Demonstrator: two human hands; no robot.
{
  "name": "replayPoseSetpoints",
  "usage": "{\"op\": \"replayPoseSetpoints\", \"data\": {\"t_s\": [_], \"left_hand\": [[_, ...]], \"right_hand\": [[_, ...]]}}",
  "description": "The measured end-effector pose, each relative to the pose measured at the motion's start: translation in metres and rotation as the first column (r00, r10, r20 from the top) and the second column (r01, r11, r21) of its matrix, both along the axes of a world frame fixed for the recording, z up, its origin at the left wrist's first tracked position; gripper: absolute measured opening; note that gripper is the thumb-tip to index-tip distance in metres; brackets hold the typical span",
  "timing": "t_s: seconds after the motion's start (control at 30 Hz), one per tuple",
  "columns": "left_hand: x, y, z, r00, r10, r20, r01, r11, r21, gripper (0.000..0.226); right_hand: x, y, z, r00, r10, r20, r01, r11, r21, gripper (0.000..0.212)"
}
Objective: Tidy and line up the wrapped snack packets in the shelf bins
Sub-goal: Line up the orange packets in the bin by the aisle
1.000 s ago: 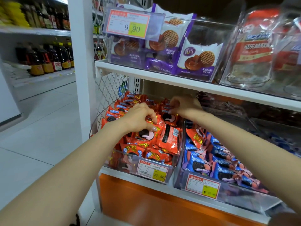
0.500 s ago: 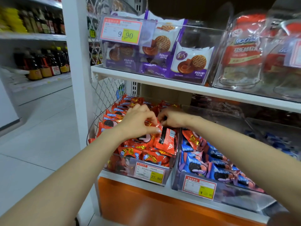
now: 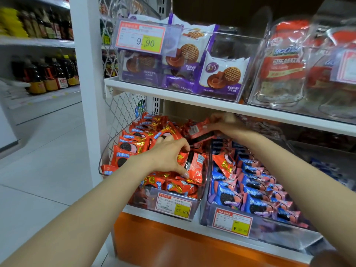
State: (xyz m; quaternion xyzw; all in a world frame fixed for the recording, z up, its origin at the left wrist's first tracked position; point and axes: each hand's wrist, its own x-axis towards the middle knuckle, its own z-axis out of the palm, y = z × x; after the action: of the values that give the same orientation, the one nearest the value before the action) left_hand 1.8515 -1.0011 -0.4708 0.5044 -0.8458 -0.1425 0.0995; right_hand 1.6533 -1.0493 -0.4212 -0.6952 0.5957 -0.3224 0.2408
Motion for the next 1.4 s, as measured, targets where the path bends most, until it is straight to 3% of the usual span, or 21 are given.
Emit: {"op": "replayPoseSetpoints", "data": {"t_s": [0.07, 0.13, 0.2, 0.27, 0.3, 0.43, 0.57, 0.7, 0.87, 0.93, 1.0, 1.07, 1.1, 1.17, 1.2, 1.27, 1.33, 1.4], "left_hand": [[-0.002, 0.001, 0.0, 0.997, -0.028, -0.071, 0.026, 0.999, -0.036, 0.071], [-0.001, -0.003, 0.004, 0.977, 0.03, -0.212, -0.073, 0.977, -0.199, 0.056], [0.005, -0.012, 0.01, 0.938, 0.228, -0.262, -0.316, 0.873, -0.37, 0.047], [0.014, -0.024, 0.011, 0.887, 0.432, -0.162, -0.46, 0.802, -0.382, 0.051], [0.018, -0.028, 0.01, 0.889, 0.447, -0.097, -0.452, 0.827, -0.333, 0.049], [0.023, -0.034, 0.006, 0.971, 0.24, 0.018, -0.228, 0.943, -0.242, 0.027], [0.02, -0.037, 0.014, 0.971, 0.164, 0.173, -0.116, 0.959, -0.259, 0.026], [0.026, -0.042, 0.015, 0.945, 0.166, 0.282, -0.037, 0.911, -0.411, 0.034], [0.028, -0.041, 0.016, 0.954, 0.105, 0.282, -0.029, 0.965, -0.262, 0.037], [0.025, -0.041, 0.018, 0.988, 0.106, 0.116, -0.064, 0.946, -0.317, 0.03], [0.017, -0.037, 0.021, 0.954, 0.129, -0.271, -0.205, 0.939, -0.275, 0.024], [0.005, -0.031, 0.027, 0.769, 0.192, -0.609, -0.228, 0.973, 0.018, 0.022], [0.0, -0.027, 0.029, 0.687, 0.247, -0.683, -0.17, 0.969, 0.18, 0.022], [-0.006, -0.024, 0.027, 0.584, 0.345, -0.735, -0.054, 0.92, 0.389, 0.031], [-0.007, -0.024, 0.024, 0.562, 0.364, -0.743, -0.05, 0.911, 0.409, 0.037], [-0.008, -0.026, 0.02, 0.558, 0.353, -0.751, -0.133, 0.931, 0.339, 0.043], [-0.008, -0.026, 0.019, 0.551, 0.32, -0.771, -0.17, 0.947, 0.272, 0.045], [-0.01, -0.026, 0.019, 0.564, 0.272, -0.78, -0.15, 0.962, 0.227, 0.054]], "right_hand": [[-0.003, 0.002, 0.0, 0.995, -0.074, 0.071, 0.072, 0.997, 0.025, 0.017], [-0.005, 0.006, 0.0, 0.991, -0.105, 0.08, 0.103, 0.994, 0.029, 0.016], [-0.004, 0.01, -0.001, 0.988, -0.114, 0.101, 0.112, 0.993, 0.023, 0.019], [-0.004, 0.012, -0.004, 0.986, -0.12, 0.114, 0.118, 0.993, 0.021, 0.03], [-0.004, 0.012, -0.004, 0.985, -0.12, 0.123, 0.119, 0.993, 0.019, 0.035], [-0.003, 0.013, -0.008, 0.976, -0.115, 0.187, 0.116, 0.993, 0.001, 0.035], [-0.004, 0.016, -0.01, 0.963, -0.097, 0.253, 0.103, 0.995, -0.01, 0.029], [-0.004, 0.017, -0.014, 0.969, -0.074, 0.234, 0.075, 0.997, 0.004, 0.032], [-0.002, 0.024, -0.016, 0.951, 0.004, 0.308, 0.001, 1.0, -0.016, 0.026], [-0.002, 0.025, -0.016, 0.913, 0.07, 0.402, -0.065, 0.998, -0.027, 0.025], [-0.004, 0.025, -0.017, 0.883, 0.12, 0.454, -0.105, 0.993, -0.059, 0.027], [-0.004, 0.024, -0.02, 0.91, 0.138, 0.391, -0.101, 0.988, -0.113, 0.03], [-0.003, 0.024, -0.021, 0.924, 0.14, 0.356, -0.099, 0.986, -0.13, 0.031], [-0.002, 0.025, -0.023, 0.917, 0.16, 0.366, -0.117, 0.984, -0.136, 0.033], [-0.002, 0.025, -0.024, 0.89, 0.185, 0.417, -0.145, 0.981, -0.127, 0.035], [-0.002, 0.025, -0.024, 0.799, 0.232, 0.555, -0.209, 0.972, -0.107, 0.039], [0.0, 0.023, -0.022, 0.72, 0.224, 0.657, -0.22, 0.971, -0.089, 0.03], [0.002, 0.023, -0.021, 0.731, 0.187, 0.657, -0.205, 0.977, -0.05, 0.029]]}}
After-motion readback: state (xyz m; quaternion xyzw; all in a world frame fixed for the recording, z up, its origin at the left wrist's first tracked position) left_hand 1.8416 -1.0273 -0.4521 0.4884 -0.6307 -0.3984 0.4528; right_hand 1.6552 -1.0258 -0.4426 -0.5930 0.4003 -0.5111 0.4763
